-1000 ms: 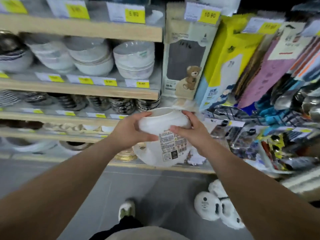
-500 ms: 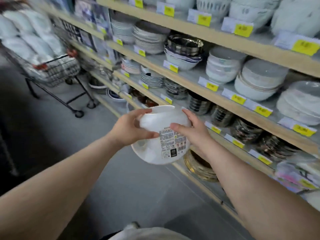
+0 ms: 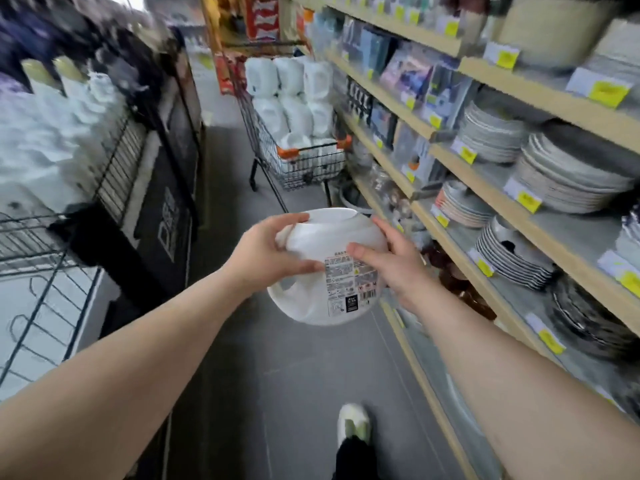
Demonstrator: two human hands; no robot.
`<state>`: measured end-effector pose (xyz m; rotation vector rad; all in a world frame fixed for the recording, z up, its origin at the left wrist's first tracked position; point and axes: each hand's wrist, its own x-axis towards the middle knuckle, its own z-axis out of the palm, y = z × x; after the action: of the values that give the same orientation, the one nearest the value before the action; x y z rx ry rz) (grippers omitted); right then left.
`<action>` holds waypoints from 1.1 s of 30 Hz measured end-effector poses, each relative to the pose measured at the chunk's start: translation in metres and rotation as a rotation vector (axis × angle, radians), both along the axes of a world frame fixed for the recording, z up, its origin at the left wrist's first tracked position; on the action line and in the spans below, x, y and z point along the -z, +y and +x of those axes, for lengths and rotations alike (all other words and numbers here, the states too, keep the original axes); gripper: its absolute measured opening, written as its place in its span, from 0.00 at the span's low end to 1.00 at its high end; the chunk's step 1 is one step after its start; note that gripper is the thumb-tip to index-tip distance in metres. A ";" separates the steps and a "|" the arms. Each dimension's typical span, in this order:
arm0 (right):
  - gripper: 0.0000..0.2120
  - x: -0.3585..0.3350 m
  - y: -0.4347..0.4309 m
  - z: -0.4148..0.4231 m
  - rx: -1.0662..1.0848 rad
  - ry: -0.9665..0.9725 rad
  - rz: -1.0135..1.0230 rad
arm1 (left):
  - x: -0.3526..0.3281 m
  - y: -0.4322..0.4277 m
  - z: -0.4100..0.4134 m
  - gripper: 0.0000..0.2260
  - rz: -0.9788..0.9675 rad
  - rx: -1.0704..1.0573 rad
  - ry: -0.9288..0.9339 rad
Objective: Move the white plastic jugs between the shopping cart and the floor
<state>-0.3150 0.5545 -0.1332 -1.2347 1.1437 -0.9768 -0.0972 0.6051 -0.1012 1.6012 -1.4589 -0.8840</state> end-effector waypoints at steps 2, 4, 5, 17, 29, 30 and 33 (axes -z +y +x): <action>0.48 0.001 -0.043 0.025 -0.068 -0.004 -0.001 | 0.002 -0.029 0.022 0.37 -0.012 -0.066 -0.011; 0.52 0.001 -0.089 0.048 -0.127 0.001 -0.004 | 0.001 -0.060 0.039 0.36 -0.010 -0.122 -0.016; 0.52 0.000 -0.111 0.059 -0.161 -0.002 -0.006 | 0.000 -0.076 0.047 0.35 -0.005 -0.149 -0.007; 0.44 -0.018 -0.342 0.197 -0.413 -0.016 -0.018 | -0.007 -0.261 0.160 0.34 -0.035 -0.371 0.051; 0.42 -0.009 -0.548 0.367 -0.251 -0.016 -0.017 | 0.000 -0.500 0.346 0.33 -0.034 -0.215 0.037; 0.42 -0.012 -0.564 0.378 -0.237 -0.021 -0.013 | -0.003 -0.519 0.359 0.33 -0.039 -0.196 0.034; 0.43 -0.017 -0.610 0.403 -0.183 -0.024 -0.010 | -0.010 -0.575 0.386 0.33 -0.050 -0.143 0.027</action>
<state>0.0875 -0.0558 -0.1167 -1.3072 0.9897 -0.8584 0.2891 0.0301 -0.0915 1.6284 -1.3197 -0.7783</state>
